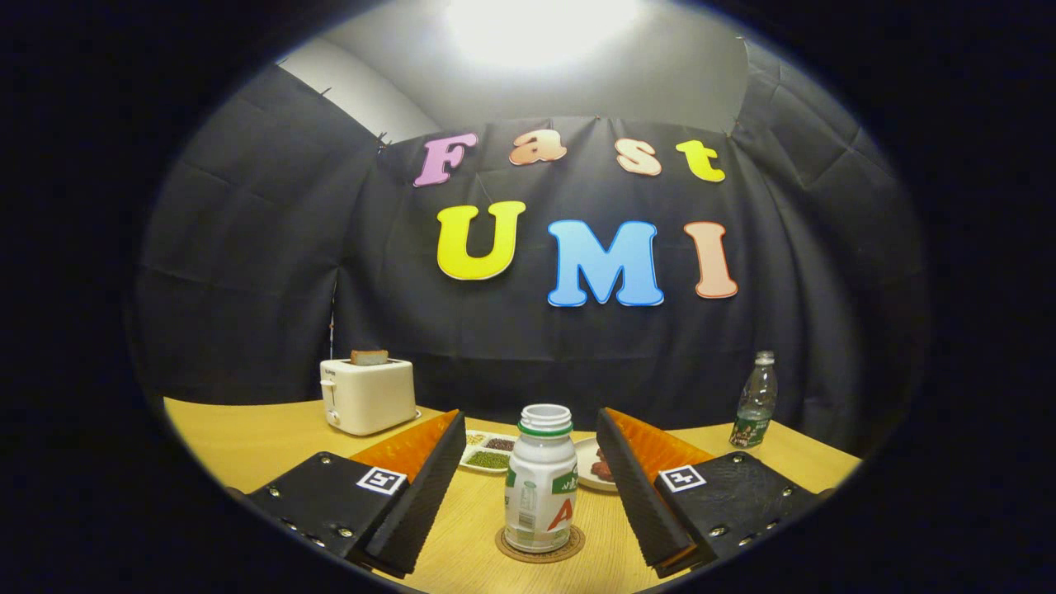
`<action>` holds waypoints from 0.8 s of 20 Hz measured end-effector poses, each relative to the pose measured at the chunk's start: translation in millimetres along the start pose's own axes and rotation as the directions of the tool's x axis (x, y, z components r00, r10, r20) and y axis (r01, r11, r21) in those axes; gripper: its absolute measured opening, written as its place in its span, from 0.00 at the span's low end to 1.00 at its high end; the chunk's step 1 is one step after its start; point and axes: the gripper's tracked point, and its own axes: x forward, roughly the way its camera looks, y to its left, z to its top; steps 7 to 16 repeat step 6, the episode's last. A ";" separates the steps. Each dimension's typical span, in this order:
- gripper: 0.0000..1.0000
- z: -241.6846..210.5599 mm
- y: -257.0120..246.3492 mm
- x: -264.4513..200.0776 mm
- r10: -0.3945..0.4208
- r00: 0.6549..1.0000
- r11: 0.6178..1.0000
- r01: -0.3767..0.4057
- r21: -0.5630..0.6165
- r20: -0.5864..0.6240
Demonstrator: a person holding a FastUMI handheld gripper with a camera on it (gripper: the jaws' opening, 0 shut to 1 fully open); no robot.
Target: Take the bottle from table, then pour the juice into the cup, finally place the bottle on the coaster
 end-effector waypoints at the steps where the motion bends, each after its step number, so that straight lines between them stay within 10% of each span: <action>1: 0.96 10.7 -0.4 -3.2 0.002 1.000 1.000 -0.001 -0.015 0.021; 16: 0.96 56.9 -10.9 -19.4 -0.006 0.996 1.000 0.006 0.001 0.093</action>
